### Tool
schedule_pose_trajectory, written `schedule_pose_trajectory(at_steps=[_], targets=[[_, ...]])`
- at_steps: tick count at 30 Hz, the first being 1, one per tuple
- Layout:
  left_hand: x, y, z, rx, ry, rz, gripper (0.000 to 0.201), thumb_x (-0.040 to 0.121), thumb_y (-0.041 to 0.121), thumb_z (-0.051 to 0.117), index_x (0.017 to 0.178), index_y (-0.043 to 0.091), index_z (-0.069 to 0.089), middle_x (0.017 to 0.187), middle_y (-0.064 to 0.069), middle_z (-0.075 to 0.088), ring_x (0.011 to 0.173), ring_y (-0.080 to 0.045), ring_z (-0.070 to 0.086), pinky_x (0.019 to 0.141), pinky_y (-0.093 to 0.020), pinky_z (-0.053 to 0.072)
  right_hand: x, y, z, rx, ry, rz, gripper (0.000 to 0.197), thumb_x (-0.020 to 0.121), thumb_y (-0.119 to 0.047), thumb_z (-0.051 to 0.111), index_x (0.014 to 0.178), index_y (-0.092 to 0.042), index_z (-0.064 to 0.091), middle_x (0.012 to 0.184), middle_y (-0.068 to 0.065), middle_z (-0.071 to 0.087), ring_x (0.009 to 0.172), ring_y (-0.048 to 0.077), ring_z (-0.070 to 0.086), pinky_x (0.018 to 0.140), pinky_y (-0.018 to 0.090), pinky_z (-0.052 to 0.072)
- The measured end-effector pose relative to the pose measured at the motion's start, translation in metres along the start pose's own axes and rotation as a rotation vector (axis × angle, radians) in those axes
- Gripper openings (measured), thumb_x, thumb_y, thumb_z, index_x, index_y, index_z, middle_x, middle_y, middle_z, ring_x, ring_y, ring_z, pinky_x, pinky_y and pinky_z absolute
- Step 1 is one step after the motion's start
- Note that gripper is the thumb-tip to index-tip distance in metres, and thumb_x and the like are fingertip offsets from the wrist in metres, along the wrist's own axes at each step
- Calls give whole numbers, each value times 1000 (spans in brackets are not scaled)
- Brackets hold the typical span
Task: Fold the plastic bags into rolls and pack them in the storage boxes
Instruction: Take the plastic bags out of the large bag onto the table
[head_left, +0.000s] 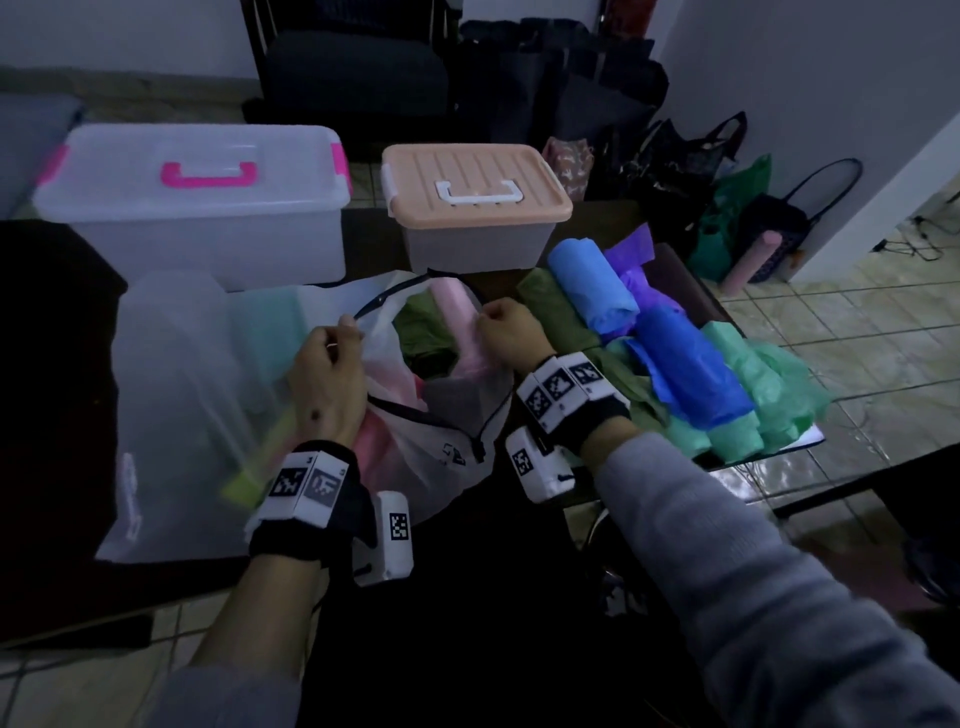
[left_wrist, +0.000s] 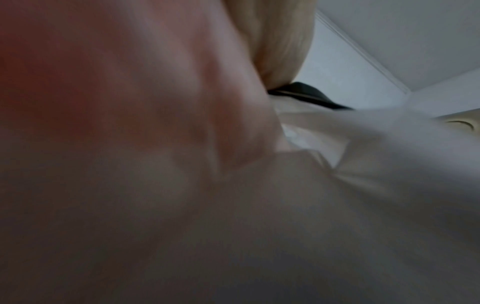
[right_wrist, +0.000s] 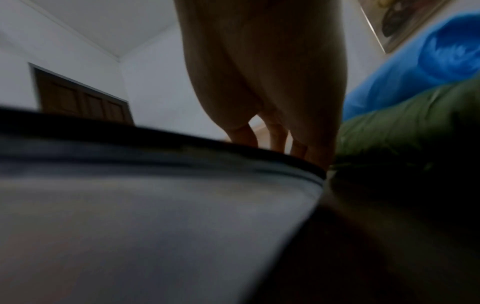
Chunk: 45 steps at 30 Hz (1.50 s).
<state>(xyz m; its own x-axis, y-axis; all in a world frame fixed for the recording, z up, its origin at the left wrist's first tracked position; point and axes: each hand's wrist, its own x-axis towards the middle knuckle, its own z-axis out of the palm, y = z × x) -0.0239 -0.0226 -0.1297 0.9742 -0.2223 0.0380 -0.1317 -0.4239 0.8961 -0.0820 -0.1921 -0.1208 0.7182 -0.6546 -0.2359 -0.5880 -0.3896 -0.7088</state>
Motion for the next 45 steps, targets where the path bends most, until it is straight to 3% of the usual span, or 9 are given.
schedule_pose_trajectory(at_steps=[2, 4, 8, 12, 25, 29, 32, 37, 45], targets=[[2, -1, 1, 8, 9, 2, 42, 100, 33, 36, 101, -1, 60, 87, -7, 52, 80, -18, 45, 56, -19, 21, 9, -1, 6, -50, -25, 55, 33, 92, -17, 47, 61, -8, 46, 63, 3, 45, 63, 19, 45, 61, 26, 36], [3, -2, 1, 7, 12, -3, 41, 100, 33, 36, 99, -1, 59, 85, -7, 52, 79, -18, 45, 55, -20, 21, 15, -4, 10, -85, -25, 91, 35, 91, -22, 49, 60, -9, 41, 62, 4, 42, 65, 22, 44, 53, 26, 31], [3, -1, 1, 16, 16, 1, 37, 100, 33, 36, 95, 3, 58, 85, -6, 51, 79, -18, 44, 55, -20, 20, 19, -7, 9, -51, -1, 110, 30, 88, -31, 55, 89, -1, 55, 88, 14, 54, 82, 22, 51, 66, 26, 36], [4, -2, 1, 21, 17, 13, 41, 101, 33, 35, 101, 1, 60, 88, -5, 52, 81, -18, 45, 56, -19, 21, 20, -4, 11, 81, -31, 174, 58, 86, -36, 63, 122, 9, 54, 120, 19, 60, 103, 31, 59, 84, 36, 50], [5, -4, 1, 27, 20, 34, 42, 101, 33, 34, 102, 1, 62, 91, -4, 54, 82, -18, 46, 59, -17, 22, -4, 2, -12, 272, -140, 312, 66, 76, -34, 68, 126, 3, 48, 118, 15, 58, 104, 31, 58, 93, 39, 50], [4, -3, 2, 24, 25, 44, 42, 101, 32, 35, 102, 0, 62, 98, -12, 61, 83, -17, 45, 59, -18, 22, -25, 12, -43, 212, -27, 277, 58, 76, -32, 69, 121, 0, 53, 115, 12, 58, 104, 29, 57, 95, 39, 48], [3, -2, 1, 53, 21, 40, 43, 101, 32, 34, 103, -2, 61, 105, -19, 62, 83, -18, 44, 59, -20, 20, -46, 23, -68, 126, 127, 139, 55, 79, -31, 69, 123, -4, 51, 113, 7, 57, 100, 25, 55, 82, 31, 43], [3, 0, 0, 68, 15, 26, 44, 101, 33, 34, 104, -2, 60, 108, -21, 62, 96, -31, 53, 64, -22, 22, -73, 50, -94, -260, 462, 90, 53, 86, -34, 59, 128, -8, 41, 120, 22, 56, 111, 40, 53, 83, 40, 40], [1, 2, 0, 71, 9, 18, 45, 101, 33, 34, 107, -2, 60, 110, -22, 62, 98, -32, 54, 68, -24, 25, -80, 73, -70, -627, 518, 214, 57, 83, -13, 52, 136, -5, 33, 130, 21, 41, 122, 37, 36, 92, 43, 34]])
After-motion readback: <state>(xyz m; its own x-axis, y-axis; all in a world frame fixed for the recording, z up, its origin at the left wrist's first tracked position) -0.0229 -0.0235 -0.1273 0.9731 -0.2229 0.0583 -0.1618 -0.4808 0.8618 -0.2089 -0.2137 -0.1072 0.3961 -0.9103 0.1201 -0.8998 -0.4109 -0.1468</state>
